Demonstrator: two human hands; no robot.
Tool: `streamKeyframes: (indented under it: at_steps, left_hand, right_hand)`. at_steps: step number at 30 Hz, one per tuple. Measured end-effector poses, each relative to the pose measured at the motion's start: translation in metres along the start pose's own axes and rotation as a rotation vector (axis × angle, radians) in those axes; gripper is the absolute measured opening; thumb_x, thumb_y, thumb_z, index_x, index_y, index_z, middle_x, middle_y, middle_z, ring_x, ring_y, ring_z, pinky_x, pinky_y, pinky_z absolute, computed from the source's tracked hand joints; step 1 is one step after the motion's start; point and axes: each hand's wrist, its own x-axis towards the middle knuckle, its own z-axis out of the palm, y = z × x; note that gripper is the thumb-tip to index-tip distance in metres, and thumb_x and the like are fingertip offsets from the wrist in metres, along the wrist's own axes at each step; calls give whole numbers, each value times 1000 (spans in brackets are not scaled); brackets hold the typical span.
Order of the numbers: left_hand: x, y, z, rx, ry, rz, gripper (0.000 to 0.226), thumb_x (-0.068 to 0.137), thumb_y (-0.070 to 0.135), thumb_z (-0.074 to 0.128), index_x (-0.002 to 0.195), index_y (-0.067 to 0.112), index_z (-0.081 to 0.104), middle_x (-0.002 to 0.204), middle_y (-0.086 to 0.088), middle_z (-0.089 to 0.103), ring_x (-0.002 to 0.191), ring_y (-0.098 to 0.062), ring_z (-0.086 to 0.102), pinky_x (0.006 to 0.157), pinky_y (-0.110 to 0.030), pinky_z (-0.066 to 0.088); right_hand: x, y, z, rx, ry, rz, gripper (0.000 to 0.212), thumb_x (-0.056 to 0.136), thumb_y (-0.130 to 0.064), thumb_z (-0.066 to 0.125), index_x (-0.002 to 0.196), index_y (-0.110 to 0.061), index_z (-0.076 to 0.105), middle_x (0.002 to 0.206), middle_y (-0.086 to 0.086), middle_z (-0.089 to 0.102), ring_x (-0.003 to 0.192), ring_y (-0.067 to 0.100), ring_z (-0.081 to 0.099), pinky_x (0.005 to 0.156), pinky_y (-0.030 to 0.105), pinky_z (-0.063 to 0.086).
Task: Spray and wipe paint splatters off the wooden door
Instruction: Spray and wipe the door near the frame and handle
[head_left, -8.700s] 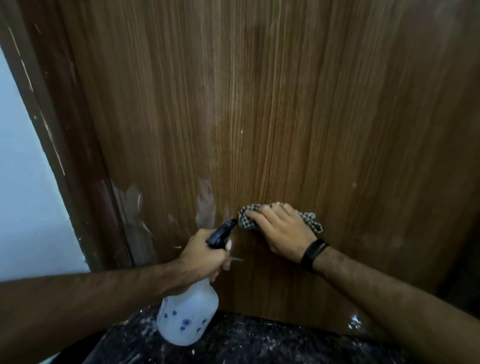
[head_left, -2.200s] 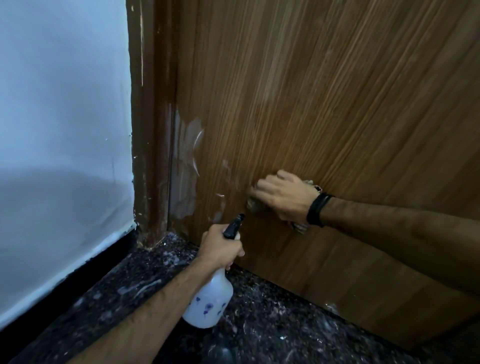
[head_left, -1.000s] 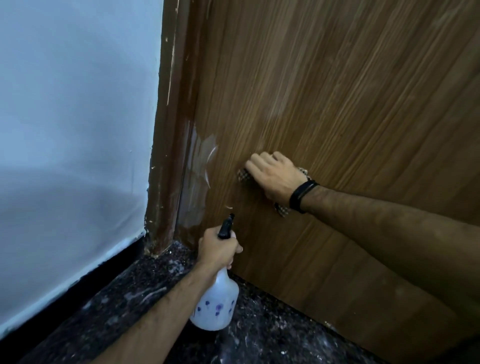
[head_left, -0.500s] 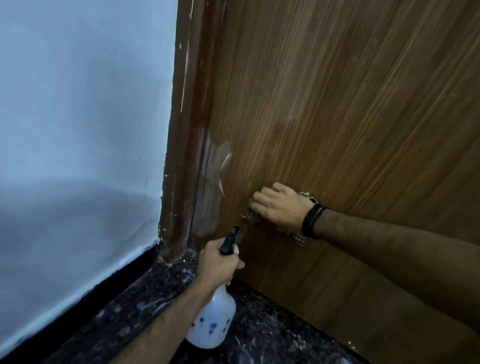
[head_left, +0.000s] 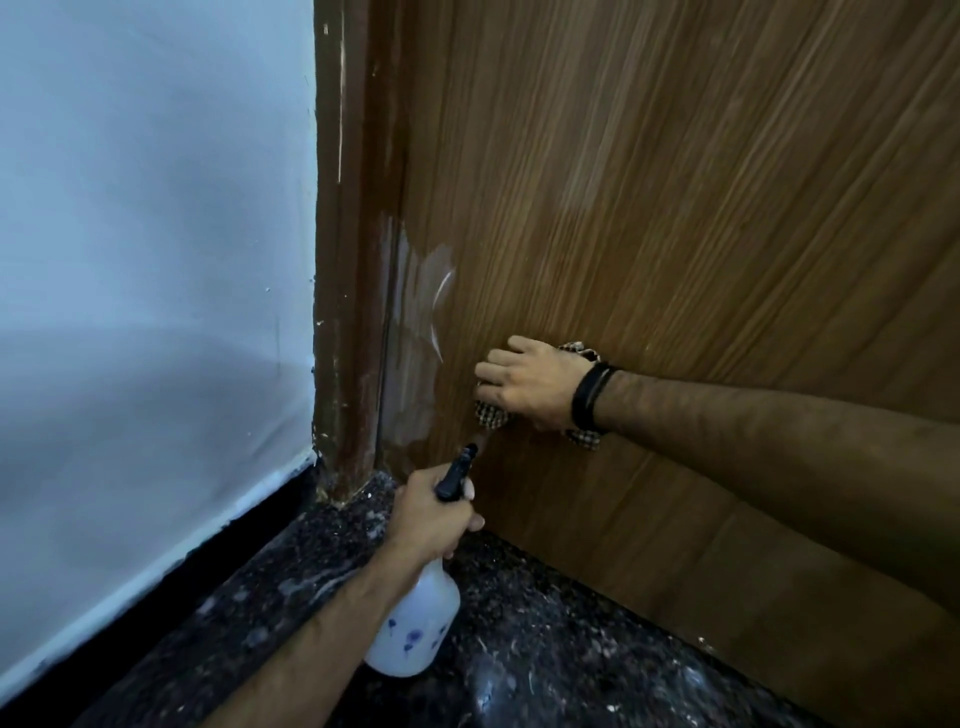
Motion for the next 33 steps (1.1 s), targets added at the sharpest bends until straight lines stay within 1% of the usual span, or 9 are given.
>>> streamKeyframes:
  at_steps: [3,6,10,14,19,24,28,30,33]
  left_hand:
    - [-1,0,-3,-12,-1,7,22,78,-7,63,77,15,60,54,0,54,40,-16,45,49,-29,40]
    - [0,0,-5,-19,15,11,22,79,-7,63,76,15,60,55,-1,57,41,-16,47,49,-29,40]
    - [0,-4,-6,71,53,28,19,79,0,65,70,15,58,57,-5,59,42,-18,52,50,-31,44]
    - [-1,-9,-7,120,43,-13,14,87,6,61,74,10,61,61,-4,70,37,-14,52,48,-27,42]
    - [-2,-13,-12,147,-26,-35,21,88,1,60,71,13,57,41,8,55,33,-11,49,47,-27,42]
    - [-1,-15,-16,149,-5,-44,25,84,-6,61,68,12,52,38,7,50,31,-5,50,48,-30,42]
    - [-1,-11,-18,94,-1,-66,19,88,-3,58,74,11,56,61,-7,62,33,-8,49,47,-28,40]
    - [1,-12,-20,52,3,-86,19,84,-6,57,75,11,58,63,-10,63,38,-17,45,49,-30,38]
    - [3,-16,-24,11,32,-106,25,82,-9,56,72,13,60,55,-4,62,38,-17,46,48,-31,37]
  right_hand:
    - [1,8,-7,-20,84,126,60,88,-27,62,145,-16,42,140,7,44,124,26,44,99,40,34]
    - [4,17,-6,-24,243,279,61,78,-21,70,136,-12,54,122,7,55,104,26,53,84,39,42]
    - [6,15,5,-13,335,261,54,81,-13,65,134,-10,56,121,9,57,101,27,56,82,38,46]
    - [8,4,15,14,249,118,51,88,-18,58,139,-12,52,127,8,53,108,27,52,87,38,44]
    - [12,-21,26,-4,54,-143,46,96,-24,50,141,-16,48,140,7,45,121,26,46,97,39,39]
    - [20,-8,20,-26,154,80,53,86,-24,44,136,-13,54,126,7,54,108,26,53,86,39,43]
    - [27,-12,22,8,191,142,52,88,-22,39,136,-10,54,124,8,54,106,27,52,85,39,43]
    - [30,-23,28,26,131,25,45,94,-21,39,137,-15,52,130,7,49,113,26,48,91,39,40]
    - [32,-43,34,52,-118,-218,41,98,-24,48,139,-18,49,143,7,40,127,27,40,100,40,36]
